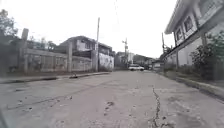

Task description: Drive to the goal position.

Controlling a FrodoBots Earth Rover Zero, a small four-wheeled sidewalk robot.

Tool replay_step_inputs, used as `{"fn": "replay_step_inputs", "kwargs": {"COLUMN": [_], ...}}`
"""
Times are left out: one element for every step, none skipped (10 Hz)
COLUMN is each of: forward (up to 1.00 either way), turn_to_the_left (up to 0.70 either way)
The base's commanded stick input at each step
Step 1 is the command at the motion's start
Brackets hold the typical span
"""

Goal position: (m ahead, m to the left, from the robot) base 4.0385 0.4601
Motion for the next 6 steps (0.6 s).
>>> {"fn": "replay_step_inputs", "kwargs": {"forward": [0.70, 0.70, 0.70, 0.70, 0.70, 0.70], "turn_to_the_left": [0.00, 0.00, 0.00, 0.00, 0.00, 0.00]}}
